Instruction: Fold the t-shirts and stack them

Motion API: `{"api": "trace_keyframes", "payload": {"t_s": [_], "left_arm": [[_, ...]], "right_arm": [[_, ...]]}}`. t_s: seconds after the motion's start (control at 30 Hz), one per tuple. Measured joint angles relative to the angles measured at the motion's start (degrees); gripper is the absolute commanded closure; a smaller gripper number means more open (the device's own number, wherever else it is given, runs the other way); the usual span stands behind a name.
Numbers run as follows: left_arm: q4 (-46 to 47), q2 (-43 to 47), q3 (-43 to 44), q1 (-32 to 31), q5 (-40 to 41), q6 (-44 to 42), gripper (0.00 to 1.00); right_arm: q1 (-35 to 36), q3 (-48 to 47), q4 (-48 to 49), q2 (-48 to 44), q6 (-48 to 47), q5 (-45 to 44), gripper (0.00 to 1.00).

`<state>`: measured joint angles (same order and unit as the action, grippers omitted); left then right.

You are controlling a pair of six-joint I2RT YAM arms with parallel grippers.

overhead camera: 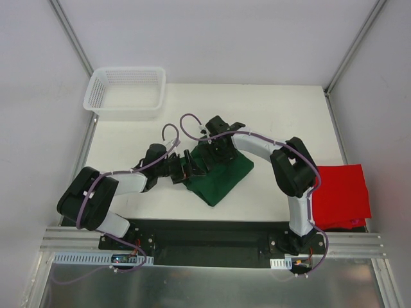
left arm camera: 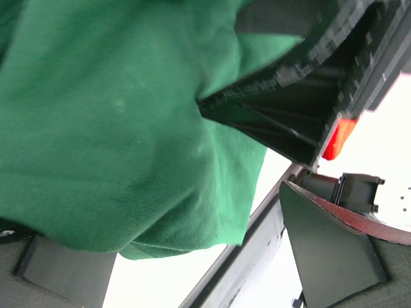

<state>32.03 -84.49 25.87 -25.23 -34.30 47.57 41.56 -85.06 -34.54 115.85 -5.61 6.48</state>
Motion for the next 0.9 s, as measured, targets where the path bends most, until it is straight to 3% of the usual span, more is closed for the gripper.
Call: {"api": "trace_keyframes", "payload": {"t_s": [0.53, 0.9], "left_arm": [[-11.1, 8.0, 0.4, -5.3, 3.1, -0.1, 0.01], [-13.1, 10.7, -1.0, -6.3, 5.5, 0.4, 0.01]], "right_arm": [[0.5, -2.0, -1.3, 1.3, 0.0, -0.3, 0.04], [0.8, -5.3, -3.4, 3.4, 0.0, -0.3, 0.04]]}}
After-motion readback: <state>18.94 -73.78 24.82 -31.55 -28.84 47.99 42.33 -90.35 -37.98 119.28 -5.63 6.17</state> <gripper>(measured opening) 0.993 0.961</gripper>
